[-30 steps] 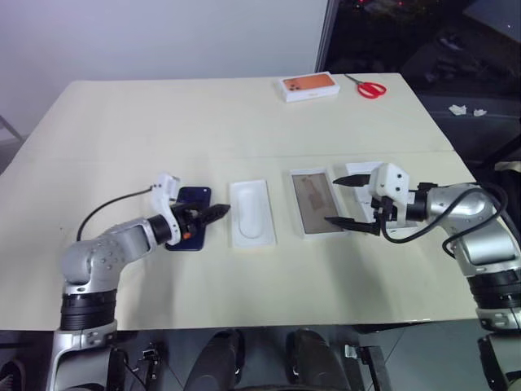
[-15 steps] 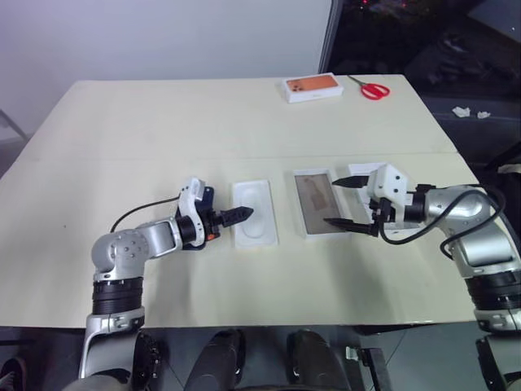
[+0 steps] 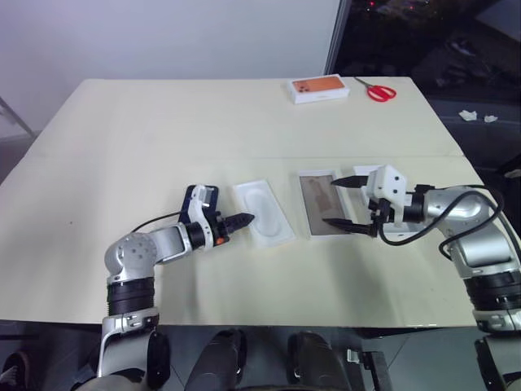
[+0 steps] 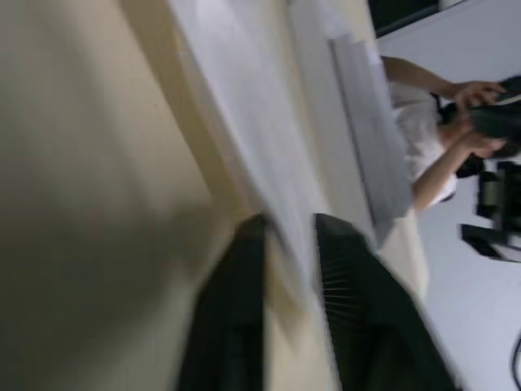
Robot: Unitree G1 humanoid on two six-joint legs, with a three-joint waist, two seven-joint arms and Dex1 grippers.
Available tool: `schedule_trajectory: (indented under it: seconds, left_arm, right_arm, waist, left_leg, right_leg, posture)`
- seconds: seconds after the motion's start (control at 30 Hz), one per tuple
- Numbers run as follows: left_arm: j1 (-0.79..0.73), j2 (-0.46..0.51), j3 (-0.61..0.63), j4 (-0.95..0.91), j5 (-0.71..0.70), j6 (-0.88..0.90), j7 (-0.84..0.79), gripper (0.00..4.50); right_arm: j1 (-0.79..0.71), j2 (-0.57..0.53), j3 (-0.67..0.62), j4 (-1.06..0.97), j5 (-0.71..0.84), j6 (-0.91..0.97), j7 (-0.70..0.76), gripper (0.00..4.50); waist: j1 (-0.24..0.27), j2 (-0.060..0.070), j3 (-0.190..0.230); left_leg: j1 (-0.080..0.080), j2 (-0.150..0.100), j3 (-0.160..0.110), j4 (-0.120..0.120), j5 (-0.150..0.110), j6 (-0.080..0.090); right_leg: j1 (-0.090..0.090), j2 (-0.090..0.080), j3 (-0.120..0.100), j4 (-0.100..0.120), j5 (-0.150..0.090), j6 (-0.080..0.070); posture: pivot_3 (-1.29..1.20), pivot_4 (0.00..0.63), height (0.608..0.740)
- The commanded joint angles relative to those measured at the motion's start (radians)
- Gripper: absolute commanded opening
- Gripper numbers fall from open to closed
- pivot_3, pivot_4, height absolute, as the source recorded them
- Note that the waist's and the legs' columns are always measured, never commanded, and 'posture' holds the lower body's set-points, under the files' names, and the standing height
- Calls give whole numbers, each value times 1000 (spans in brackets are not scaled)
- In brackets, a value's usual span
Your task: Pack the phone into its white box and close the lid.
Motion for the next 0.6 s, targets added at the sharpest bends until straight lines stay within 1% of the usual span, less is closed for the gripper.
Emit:
schedule_trajectory:
  seconds: [0.03,0.17,0.3,0.47,0.6]
  left_arm:
    - [26,-10,24,33,-8,29,30,22]
    - [20,2,51,31,-29,36,30,22]
    - [3,24,76,27,-45,37,29,22]
    - [-20,76,117,7,-87,65,32,22]
    - [-20,102,142,5,-101,92,34,22]
  right_arm:
    - [2,-2,-25,-27,11,-18,-3,4500]
    - [9,-3,-21,-15,1,-29,-4,4500]
    - [27,1,-5,-38,9,-1,2,4500]
    - [75,-16,55,-73,-22,50,26,4500]
    - [69,-24,88,-61,-38,85,50,4500]
  waist:
    - [-1,0,0]
    - [-3,0,0]
    - [-3,0,0]
    - [-7,0,0]
    - [-3,0,0]
  left_leg:
    - [1,0,0,0,0,0]
    - [1,0,0,0,0,0]
    - [0,0,0,0,0,0]
    - [0,1,0,0,0,0]
    - [-1,0,0,0,0,0]
  right_leg:
    - [0,0,0,0,0,0]
    - [0,0,0,0,0,0]
    - [0,1,0,0,0,0]
    - [-1,1,0,0,0,0]
    - [-2,1,0,0,0,0]
  posture:
    - [0,150,740]
    - [0,150,740]
    - [0,150,740]
    - [0,150,740]
    - [0,150,740]
